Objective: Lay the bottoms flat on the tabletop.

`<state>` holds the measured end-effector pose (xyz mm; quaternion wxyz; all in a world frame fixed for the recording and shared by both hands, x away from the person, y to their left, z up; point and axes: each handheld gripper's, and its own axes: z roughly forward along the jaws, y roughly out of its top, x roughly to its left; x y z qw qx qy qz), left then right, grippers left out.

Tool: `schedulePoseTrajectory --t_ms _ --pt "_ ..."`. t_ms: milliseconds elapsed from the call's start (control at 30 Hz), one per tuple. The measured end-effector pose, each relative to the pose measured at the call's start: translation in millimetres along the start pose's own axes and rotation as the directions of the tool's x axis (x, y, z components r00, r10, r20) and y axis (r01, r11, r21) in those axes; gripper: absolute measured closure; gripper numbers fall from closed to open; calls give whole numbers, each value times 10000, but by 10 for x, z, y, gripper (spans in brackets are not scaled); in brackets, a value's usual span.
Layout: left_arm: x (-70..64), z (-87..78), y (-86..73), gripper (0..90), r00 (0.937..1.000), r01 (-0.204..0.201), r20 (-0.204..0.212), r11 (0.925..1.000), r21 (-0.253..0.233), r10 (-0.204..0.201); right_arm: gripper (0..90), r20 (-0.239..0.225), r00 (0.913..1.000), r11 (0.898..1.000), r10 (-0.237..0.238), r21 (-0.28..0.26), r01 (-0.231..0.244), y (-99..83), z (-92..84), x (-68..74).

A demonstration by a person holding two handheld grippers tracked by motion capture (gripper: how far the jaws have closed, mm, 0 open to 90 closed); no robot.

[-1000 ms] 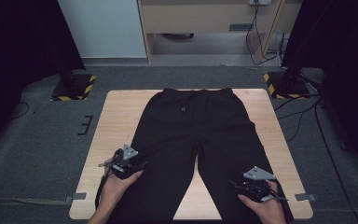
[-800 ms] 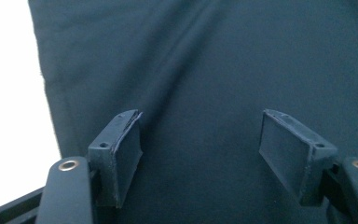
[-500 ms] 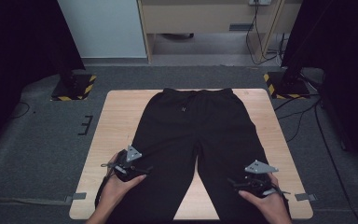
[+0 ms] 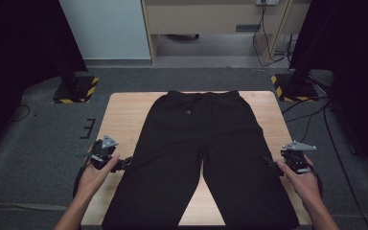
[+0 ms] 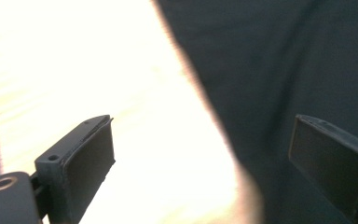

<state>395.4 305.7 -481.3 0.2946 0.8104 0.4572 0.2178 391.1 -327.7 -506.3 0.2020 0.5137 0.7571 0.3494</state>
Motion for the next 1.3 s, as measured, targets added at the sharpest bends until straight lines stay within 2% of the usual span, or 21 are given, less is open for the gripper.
schedulePoseTrajectory --t_ms 133,200,267,333,400,467,567,667,733,867,933,1000,1100,1233,1300 --pt "204 76 -39 56 9989 341 -318 9994 114 -337 166 505 9981 9993 365 -103 -360 35 127 -228" --pt "286 125 -59 56 9978 516 -427 9985 171 -508 169 687 9970 9993 364 -86 -359 65 171 -297" --pt "359 187 -86 56 9951 850 -522 9963 134 -842 170 837 9953 9987 490 -194 -476 103 219 -360" --pt "398 243 -105 56 9937 1005 -510 9948 144 -997 169 1098 9915 9974 701 -264 -676 138 269 -414" --pt "431 310 -123 56 9932 995 -636 9947 245 -977 168 1212 9895 9967 786 -296 -756 152 319 -453" --pt "458 374 -134 57 9929 1064 -573 9939 295 -1046 165 1309 9869 9954 941 -275 -913 151 366 -484" --pt "496 463 -149 56 9923 1057 -692 9938 342 -1032 157 1405 9850 9950 1000 -131 -992 136 427 -515" --pt "537 525 -170 56 9896 1274 -727 9911 390 -1243 151 1568 9835 9959 897 3 -909 114 489 -530" --pt "549 550 -175 53 9900 1269 -672 9912 369 -1242 146 1770 9809 9966 811 13 -827 104 528 -529" --pt "548 569 -186 42 9894 1292 -683 9915 154 -1279 132 1835 9773 9942 1062 -37 -1074 115 561 -545" --pt "539 585 -252 37 9855 1610 -484 9864 -324 -1624 130 1840 9777 9947 1015 -6 -1032 116 562 -533" --pt "524 568 -268 30 9853 1615 -503 9863 -319 -1630 130 1824 9791 9958 904 -35 -913 104 556 -518" --pt "452 528 -303 30 9830 1718 -599 9846 -335 -1735 131 1731 9813 9963 844 11 -859 68 516 -475" --pt "325 457 -364 30 9804 1824 -695 9826 -362 -1845 131 1804 9787 9951 975 -22 -987 -16 428 -407" --pt "279 417 -398 29 9823 1751 -613 9839 -345 -1770 131 1889 9768 9948 1006 -25 -1020 -49 393 -383"
